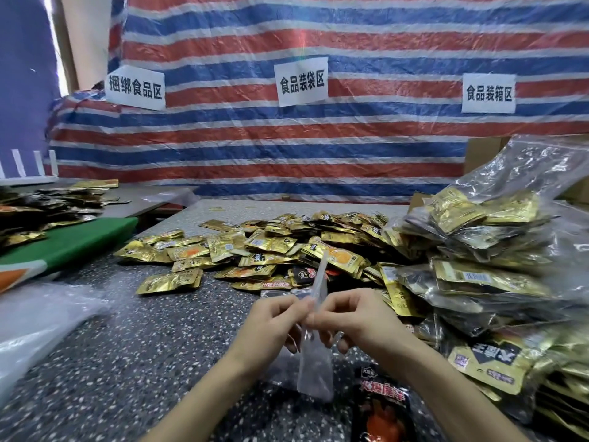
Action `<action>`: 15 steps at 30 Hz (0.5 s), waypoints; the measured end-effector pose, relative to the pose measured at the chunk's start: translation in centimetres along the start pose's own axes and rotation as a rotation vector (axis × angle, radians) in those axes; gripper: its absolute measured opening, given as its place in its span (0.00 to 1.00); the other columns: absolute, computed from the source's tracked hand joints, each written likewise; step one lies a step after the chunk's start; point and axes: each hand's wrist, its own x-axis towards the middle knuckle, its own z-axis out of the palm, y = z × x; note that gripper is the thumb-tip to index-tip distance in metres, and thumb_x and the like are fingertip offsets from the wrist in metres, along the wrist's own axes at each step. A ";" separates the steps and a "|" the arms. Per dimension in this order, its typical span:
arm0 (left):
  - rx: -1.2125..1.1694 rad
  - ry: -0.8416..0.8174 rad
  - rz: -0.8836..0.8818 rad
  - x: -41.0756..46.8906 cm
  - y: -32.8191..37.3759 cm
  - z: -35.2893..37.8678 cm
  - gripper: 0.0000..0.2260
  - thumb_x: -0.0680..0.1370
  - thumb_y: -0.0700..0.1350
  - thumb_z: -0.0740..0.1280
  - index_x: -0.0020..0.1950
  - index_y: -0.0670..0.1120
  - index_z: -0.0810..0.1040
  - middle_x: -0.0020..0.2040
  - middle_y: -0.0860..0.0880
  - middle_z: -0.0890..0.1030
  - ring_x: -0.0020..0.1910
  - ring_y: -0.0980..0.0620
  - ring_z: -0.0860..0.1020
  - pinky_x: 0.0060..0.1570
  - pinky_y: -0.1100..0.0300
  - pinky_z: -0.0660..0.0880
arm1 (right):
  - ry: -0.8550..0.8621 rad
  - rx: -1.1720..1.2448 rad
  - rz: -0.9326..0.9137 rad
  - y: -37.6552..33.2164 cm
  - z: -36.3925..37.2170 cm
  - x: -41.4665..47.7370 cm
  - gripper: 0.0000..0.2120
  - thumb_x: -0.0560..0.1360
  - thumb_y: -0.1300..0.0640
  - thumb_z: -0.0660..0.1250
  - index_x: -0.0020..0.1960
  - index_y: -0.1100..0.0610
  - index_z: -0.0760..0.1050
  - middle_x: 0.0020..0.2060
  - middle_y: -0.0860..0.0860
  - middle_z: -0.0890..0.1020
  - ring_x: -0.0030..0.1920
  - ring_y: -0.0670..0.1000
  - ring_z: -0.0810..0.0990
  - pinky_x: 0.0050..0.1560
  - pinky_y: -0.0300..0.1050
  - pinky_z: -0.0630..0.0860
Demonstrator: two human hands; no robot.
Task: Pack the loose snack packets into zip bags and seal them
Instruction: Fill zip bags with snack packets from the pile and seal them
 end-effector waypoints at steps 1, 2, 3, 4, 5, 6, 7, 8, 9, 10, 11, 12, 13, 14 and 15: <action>-0.011 -0.015 -0.004 0.0 0.1 -0.1 0.15 0.79 0.50 0.66 0.36 0.45 0.82 0.34 0.43 0.82 0.32 0.49 0.78 0.36 0.57 0.74 | -0.007 0.005 0.005 0.0 0.0 -0.1 0.08 0.72 0.56 0.76 0.35 0.55 0.84 0.33 0.53 0.83 0.31 0.48 0.77 0.29 0.37 0.68; -0.006 -0.023 -0.001 0.0 0.0 -0.1 0.15 0.80 0.46 0.65 0.35 0.46 0.83 0.34 0.44 0.82 0.32 0.50 0.78 0.36 0.57 0.74 | -0.019 0.007 0.013 -0.1 0.0 -0.1 0.08 0.73 0.55 0.75 0.36 0.55 0.83 0.34 0.54 0.83 0.31 0.48 0.77 0.29 0.37 0.69; 0.015 -0.023 0.006 0.0 -0.1 -0.2 0.15 0.81 0.44 0.64 0.36 0.46 0.83 0.35 0.44 0.82 0.32 0.49 0.78 0.36 0.57 0.74 | -0.031 0.002 0.022 -0.2 0.0 -0.1 0.08 0.74 0.55 0.74 0.37 0.56 0.83 0.35 0.54 0.83 0.32 0.48 0.77 0.29 0.37 0.70; 0.043 -0.021 0.013 0.0 -0.2 -0.3 0.15 0.82 0.43 0.63 0.37 0.44 0.82 0.35 0.44 0.83 0.32 0.49 0.78 0.37 0.56 0.74 | -0.041 -0.009 0.028 -0.2 0.0 -0.2 0.08 0.75 0.55 0.73 0.38 0.56 0.83 0.36 0.55 0.83 0.32 0.49 0.78 0.29 0.37 0.70; 0.067 -0.022 0.015 -0.1 -0.3 -0.3 0.14 0.82 0.43 0.63 0.39 0.42 0.81 0.36 0.44 0.83 0.33 0.49 0.78 0.37 0.55 0.74 | -0.043 -0.022 0.033 -0.2 0.1 -0.2 0.08 0.75 0.56 0.72 0.39 0.57 0.83 0.37 0.56 0.84 0.33 0.49 0.78 0.29 0.37 0.71; 0.084 -0.025 0.014 -0.1 -0.5 -0.2 0.14 0.82 0.44 0.63 0.40 0.40 0.80 0.37 0.44 0.83 0.34 0.49 0.78 0.37 0.55 0.74 | -0.038 -0.035 0.038 -0.2 0.1 -0.2 0.08 0.76 0.58 0.71 0.39 0.57 0.83 0.38 0.57 0.84 0.33 0.49 0.79 0.29 0.38 0.71; 0.094 -0.031 0.011 -0.1 -0.7 -0.2 0.13 0.82 0.44 0.63 0.42 0.39 0.80 0.37 0.45 0.82 0.34 0.49 0.78 0.37 0.56 0.74 | -0.029 -0.044 0.041 -0.2 0.1 -0.2 0.08 0.76 0.59 0.70 0.39 0.58 0.83 0.38 0.57 0.85 0.33 0.50 0.79 0.28 0.38 0.71; 0.101 -0.038 0.008 -0.1 -0.8 -0.2 0.13 0.82 0.44 0.63 0.43 0.38 0.79 0.37 0.46 0.82 0.35 0.50 0.79 0.37 0.57 0.74 | -0.020 -0.049 0.044 -0.1 0.1 -0.2 0.08 0.76 0.60 0.70 0.39 0.58 0.83 0.38 0.57 0.85 0.33 0.50 0.79 0.28 0.37 0.71; 0.106 -0.049 0.008 -0.1 -0.9 -0.2 0.12 0.82 0.45 0.63 0.43 0.38 0.79 0.37 0.48 0.82 0.35 0.51 0.79 0.37 0.58 0.74 | -0.015 -0.057 0.045 -0.1 0.1 -0.2 0.08 0.76 0.61 0.70 0.39 0.58 0.84 0.38 0.56 0.85 0.33 0.49 0.79 0.28 0.37 0.71; 0.111 -0.063 0.013 -0.1 -0.9 -0.2 0.12 0.82 0.45 0.64 0.43 0.39 0.79 0.36 0.49 0.82 0.35 0.52 0.79 0.37 0.59 0.75 | -0.017 -0.071 0.044 -0.1 0.1 -0.1 0.08 0.75 0.62 0.70 0.38 0.58 0.84 0.37 0.56 0.85 0.32 0.49 0.78 0.28 0.37 0.71; 0.111 -0.078 0.020 -0.2 -0.8 -0.1 0.12 0.82 0.46 0.64 0.43 0.41 0.79 0.36 0.50 0.82 0.35 0.52 0.79 0.36 0.60 0.75 | -0.021 -0.090 0.039 -0.1 0.1 -0.1 0.08 0.74 0.62 0.70 0.37 0.57 0.83 0.35 0.55 0.85 0.32 0.48 0.78 0.29 0.38 0.71; 0.103 -0.092 0.028 -0.2 -0.7 0.0 0.12 0.81 0.47 0.64 0.42 0.41 0.79 0.36 0.49 0.82 0.35 0.52 0.79 0.36 0.60 0.75 | -0.023 -0.109 0.034 0.0 0.1 -0.1 0.09 0.73 0.62 0.70 0.35 0.57 0.83 0.34 0.55 0.84 0.32 0.48 0.78 0.29 0.37 0.71; 0.091 -0.103 0.033 -0.3 -0.6 0.1 0.13 0.80 0.49 0.65 0.42 0.41 0.79 0.36 0.47 0.82 0.35 0.51 0.79 0.37 0.59 0.75 | -0.024 -0.121 0.030 0.0 0.0 -0.1 0.09 0.72 0.62 0.71 0.34 0.57 0.83 0.32 0.54 0.83 0.31 0.47 0.78 0.29 0.37 0.70; 0.078 -0.109 0.034 -0.3 -0.6 0.2 0.15 0.79 0.51 0.65 0.41 0.41 0.80 0.37 0.44 0.82 0.35 0.50 0.79 0.37 0.58 0.75 | -0.027 -0.126 0.026 0.0 -0.1 -0.1 0.08 0.72 0.62 0.71 0.34 0.57 0.82 0.32 0.54 0.83 0.31 0.47 0.78 0.30 0.37 0.70; 0.066 -0.113 0.033 -0.3 -0.6 0.2 0.17 0.79 0.53 0.65 0.41 0.39 0.80 0.38 0.40 0.82 0.35 0.48 0.78 0.37 0.57 0.75 | -0.034 -0.127 0.024 0.1 -0.1 -0.2 0.08 0.71 0.62 0.72 0.34 0.57 0.83 0.31 0.54 0.82 0.31 0.47 0.78 0.30 0.37 0.70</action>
